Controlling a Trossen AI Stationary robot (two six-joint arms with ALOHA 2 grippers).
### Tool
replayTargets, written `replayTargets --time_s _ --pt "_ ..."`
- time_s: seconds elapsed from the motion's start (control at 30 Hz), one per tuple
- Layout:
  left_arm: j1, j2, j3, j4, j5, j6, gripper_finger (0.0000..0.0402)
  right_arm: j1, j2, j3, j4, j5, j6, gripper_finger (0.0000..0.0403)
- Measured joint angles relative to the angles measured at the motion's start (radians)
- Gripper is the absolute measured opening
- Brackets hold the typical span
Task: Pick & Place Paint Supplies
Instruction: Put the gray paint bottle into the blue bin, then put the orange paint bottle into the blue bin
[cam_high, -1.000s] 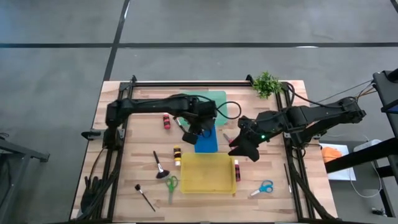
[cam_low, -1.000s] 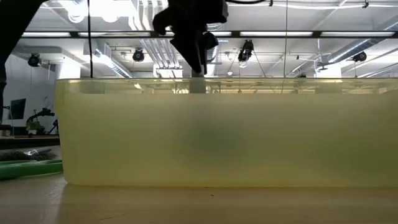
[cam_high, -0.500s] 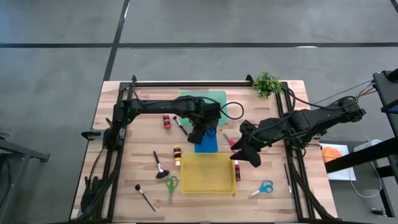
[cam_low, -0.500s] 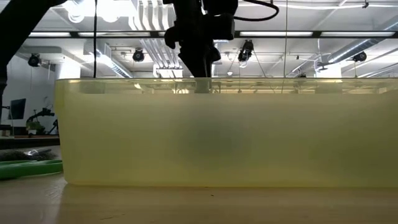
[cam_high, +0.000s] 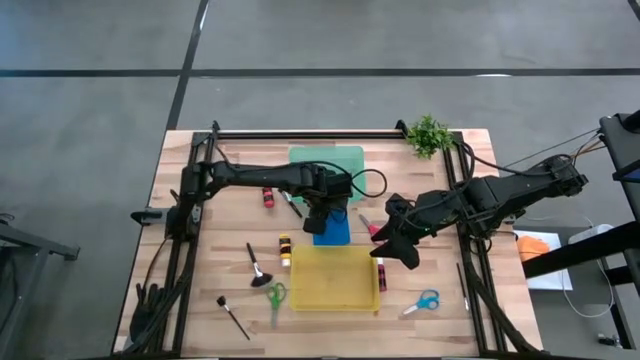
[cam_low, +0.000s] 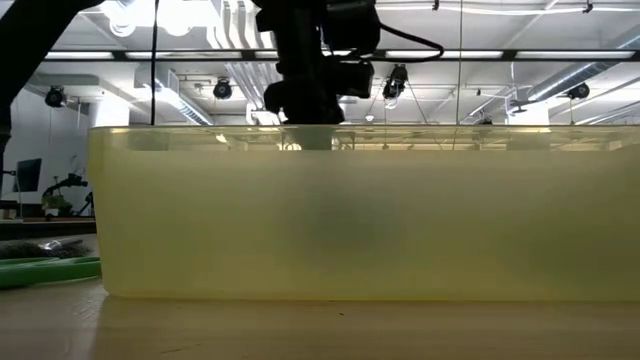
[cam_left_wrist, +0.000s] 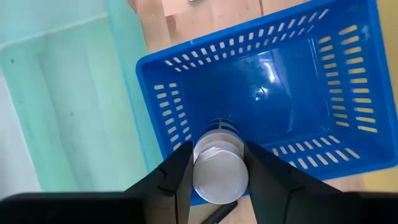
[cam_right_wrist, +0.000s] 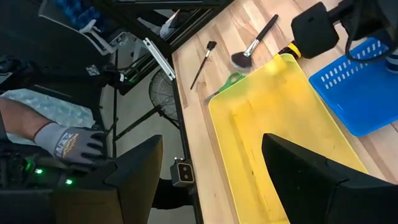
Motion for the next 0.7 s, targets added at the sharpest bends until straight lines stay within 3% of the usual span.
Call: replayTargets --time_s 0.3,0.53,0.7 --pt "0.000 -0.006 -0.034 0.025 0.008 -0.004 0.0124 0.000 0.000 0.000 0.001 0.000 0.000 0.0271" --pt "0.001 -0.039 -0.039 0.047 -0.049 -0.003 0.0229 0.000 0.000 0.000 0.003 -0.001 0.000 0.0271" --pt "0.002 -0.115 -0.039 0.047 -0.050 0.001 0.0262 0.000 0.000 0.000 0.006 -0.001 0.000 0.0271"
